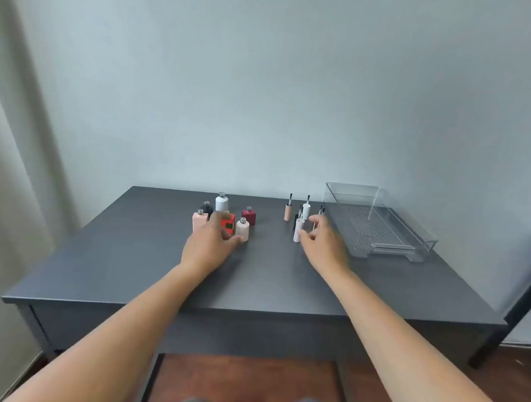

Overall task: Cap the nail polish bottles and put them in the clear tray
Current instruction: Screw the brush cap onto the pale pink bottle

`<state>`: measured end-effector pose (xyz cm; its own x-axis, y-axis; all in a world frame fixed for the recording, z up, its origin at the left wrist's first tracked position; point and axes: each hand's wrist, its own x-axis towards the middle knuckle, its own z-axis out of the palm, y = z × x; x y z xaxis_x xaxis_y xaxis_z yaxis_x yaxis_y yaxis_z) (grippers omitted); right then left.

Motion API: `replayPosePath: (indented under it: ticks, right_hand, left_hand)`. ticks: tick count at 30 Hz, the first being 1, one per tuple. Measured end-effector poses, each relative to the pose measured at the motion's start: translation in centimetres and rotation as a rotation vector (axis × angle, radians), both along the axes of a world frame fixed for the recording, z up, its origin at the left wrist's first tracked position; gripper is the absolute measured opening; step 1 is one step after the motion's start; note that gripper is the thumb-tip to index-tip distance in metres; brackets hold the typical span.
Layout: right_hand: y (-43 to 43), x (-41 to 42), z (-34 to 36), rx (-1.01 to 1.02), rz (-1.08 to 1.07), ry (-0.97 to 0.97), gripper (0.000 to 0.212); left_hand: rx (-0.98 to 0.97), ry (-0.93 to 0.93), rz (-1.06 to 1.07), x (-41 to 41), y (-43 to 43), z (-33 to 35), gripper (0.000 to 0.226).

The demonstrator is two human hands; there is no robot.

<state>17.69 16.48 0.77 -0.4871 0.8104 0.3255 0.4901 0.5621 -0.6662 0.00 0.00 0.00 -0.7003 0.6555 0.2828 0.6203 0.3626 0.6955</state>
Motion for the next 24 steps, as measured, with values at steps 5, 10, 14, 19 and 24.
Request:
replayPosePath:
  ticks: [5, 10, 14, 19, 24]
  right_hand:
    - [0.4, -1.7, 0.5, -0.07, -0.061, -0.084, 0.044]
    - [0.6, -2.3, 0.2, -0.046, -0.071, -0.126, 0.027]
    - [0.7, -2.1, 0.2, -0.047, -0.055, -0.112, 0.021]
    - [-0.5, -1.1, 0.9, -0.122, 0.005, 0.072, 0.016]
    - [-2.5, 0.0, 2.5, -0.263, 0.177, 0.246, 0.013]
  left_hand:
    - [-0.072, 0.002, 0.018, 0.2, 1.6, 0.7, 0.055]
    - [-0.078, 0.02, 0.066, -0.1, 2.4, 0.5, 0.036]
    - [-0.049, 0.028, 0.072, 0.2, 2.2, 0.5, 0.023]
    - [0.044, -0.06, 0.022, 0.6, 1.7, 0.5, 0.021]
    - [0.184, -0.233, -0.058, 1.5, 1.7, 0.6, 0.024]
